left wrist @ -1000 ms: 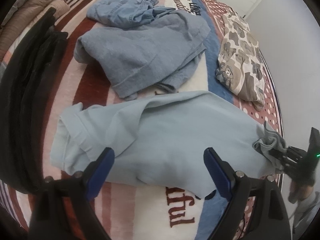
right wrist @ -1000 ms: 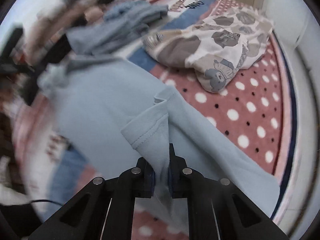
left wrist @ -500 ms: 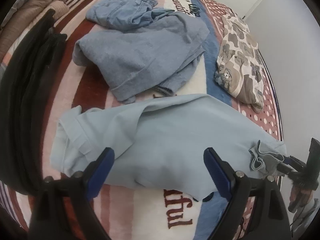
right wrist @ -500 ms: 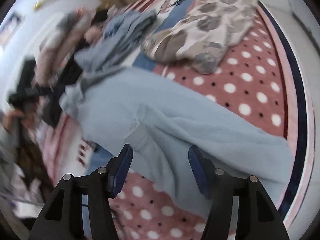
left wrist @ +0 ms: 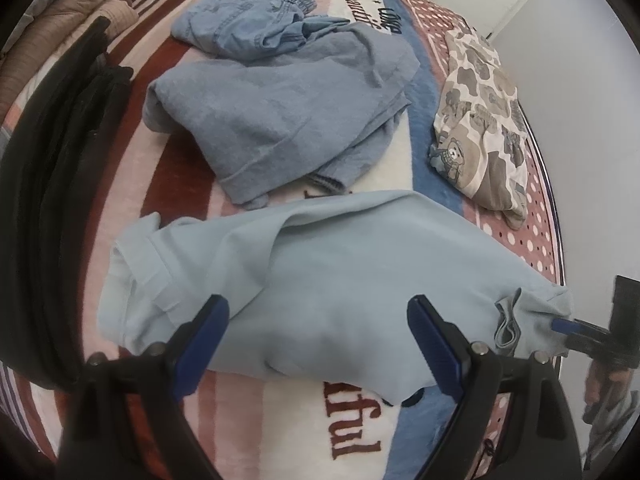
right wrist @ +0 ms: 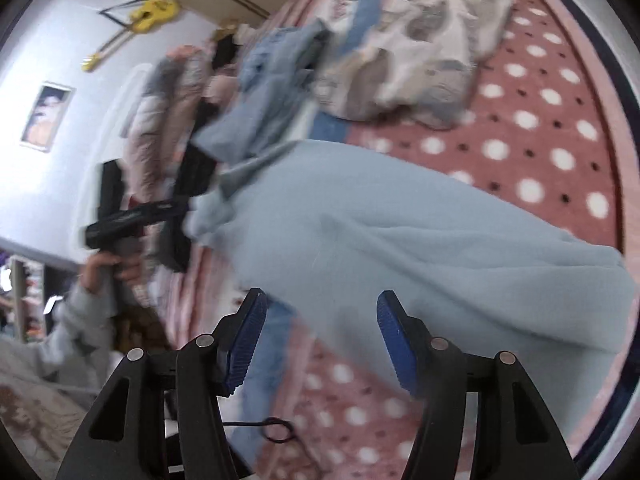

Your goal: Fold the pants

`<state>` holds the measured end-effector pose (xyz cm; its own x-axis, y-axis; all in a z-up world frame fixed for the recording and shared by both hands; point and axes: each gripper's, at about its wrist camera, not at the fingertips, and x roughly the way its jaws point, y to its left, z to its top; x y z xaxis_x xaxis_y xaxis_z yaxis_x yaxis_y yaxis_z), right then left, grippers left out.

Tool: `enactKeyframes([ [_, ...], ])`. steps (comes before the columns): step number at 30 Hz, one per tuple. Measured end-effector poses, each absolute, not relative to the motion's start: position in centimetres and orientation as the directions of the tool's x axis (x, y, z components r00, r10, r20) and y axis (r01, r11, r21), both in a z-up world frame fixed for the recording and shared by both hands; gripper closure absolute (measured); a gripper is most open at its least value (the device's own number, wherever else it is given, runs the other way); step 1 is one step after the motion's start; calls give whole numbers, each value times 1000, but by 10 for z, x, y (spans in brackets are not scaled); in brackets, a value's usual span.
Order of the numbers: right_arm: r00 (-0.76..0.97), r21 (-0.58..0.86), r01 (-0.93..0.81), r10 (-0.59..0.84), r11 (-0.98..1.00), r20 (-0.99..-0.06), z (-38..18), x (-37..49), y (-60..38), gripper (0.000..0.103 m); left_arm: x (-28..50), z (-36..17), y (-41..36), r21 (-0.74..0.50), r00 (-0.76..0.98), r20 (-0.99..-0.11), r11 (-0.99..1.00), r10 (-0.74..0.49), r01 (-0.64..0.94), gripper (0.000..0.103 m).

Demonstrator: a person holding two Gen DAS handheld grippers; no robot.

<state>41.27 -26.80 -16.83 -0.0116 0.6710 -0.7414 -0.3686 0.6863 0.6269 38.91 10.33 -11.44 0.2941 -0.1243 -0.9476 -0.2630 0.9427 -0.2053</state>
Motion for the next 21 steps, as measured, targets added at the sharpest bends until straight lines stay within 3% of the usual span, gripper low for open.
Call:
enactKeyframes([
  [3,16,538,-377,586,754,-810,-194,425,-265,52,390,-114,101,-198,293,-949,947,-120,-254,15],
  [8,138,545,-287,597,788,-790,-204,467,-281,59,391,-119,101,-181,281,-954,950,-107,-255,15],
  [11,124,524,-287,574,802,-809,-207,478,-280,59,389,-122,104,-174,272,-957,949,-99,-264,15],
  [21,138,545,-350,618,762,-774,-145,420,-243,52,347,-126,154,-198,277,-956,912,-99,-360,11],
])
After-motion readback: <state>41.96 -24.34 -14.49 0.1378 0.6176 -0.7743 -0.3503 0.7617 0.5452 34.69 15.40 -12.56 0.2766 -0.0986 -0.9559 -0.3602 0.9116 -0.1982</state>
